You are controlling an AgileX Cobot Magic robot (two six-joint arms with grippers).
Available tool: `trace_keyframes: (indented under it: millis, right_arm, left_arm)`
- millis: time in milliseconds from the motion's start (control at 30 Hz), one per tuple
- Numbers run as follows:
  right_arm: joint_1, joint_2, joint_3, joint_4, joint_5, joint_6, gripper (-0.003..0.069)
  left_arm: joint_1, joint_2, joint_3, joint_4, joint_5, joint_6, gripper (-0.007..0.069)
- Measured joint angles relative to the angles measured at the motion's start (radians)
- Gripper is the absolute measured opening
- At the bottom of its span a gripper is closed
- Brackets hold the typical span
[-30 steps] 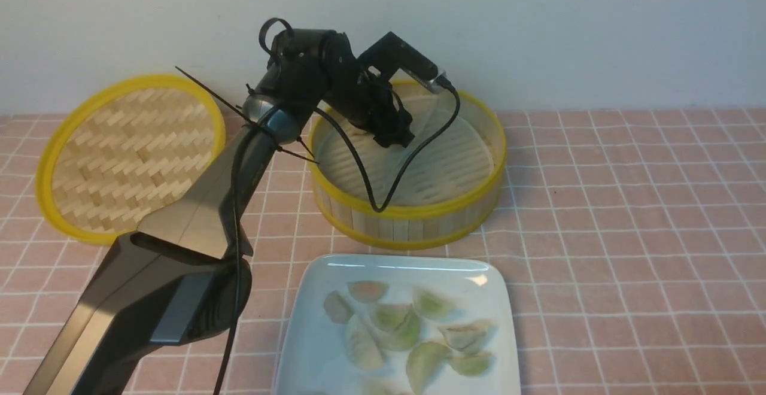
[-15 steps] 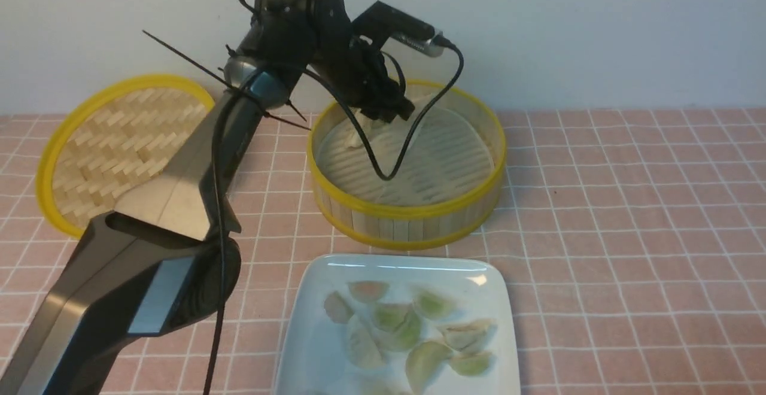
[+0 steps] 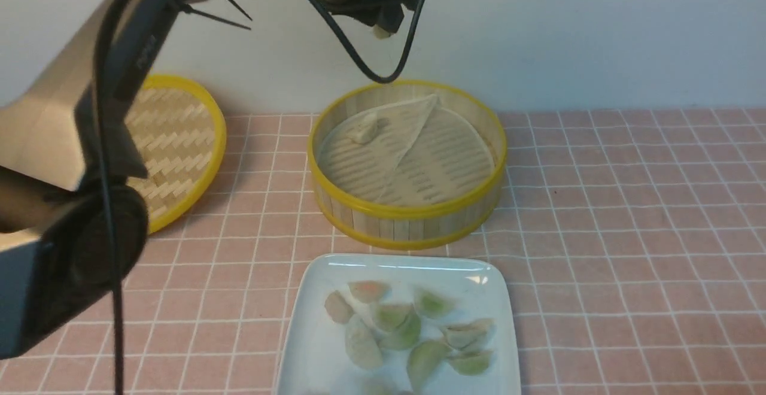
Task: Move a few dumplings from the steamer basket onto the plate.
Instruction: Use the left arm to put the dumpling into the plate
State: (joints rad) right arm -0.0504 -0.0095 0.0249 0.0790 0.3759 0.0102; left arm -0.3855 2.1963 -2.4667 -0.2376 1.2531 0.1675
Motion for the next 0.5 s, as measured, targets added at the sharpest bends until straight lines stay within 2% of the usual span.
trace_keyframes:
  millis: [233,333,500]
  right_arm:
    - [0.000,0.000,0.000,0.000,0.000,0.000,-0.0014]
    - [0.000,0.000,0.000,0.000,0.000,0.000,-0.0014]
    - [0.000,0.000,0.000,0.000,0.000,0.000,-0.0014]
  left_arm:
    - [-0.070,-0.323,0.715,-0.014,-0.013,0.000,0.0190]
    - [-0.112,-0.364,0.910,-0.030,-0.105,0.000,0.0190]
    - [-0.156,-0.343,1.042,-0.045,-0.175,0.001,0.0190]
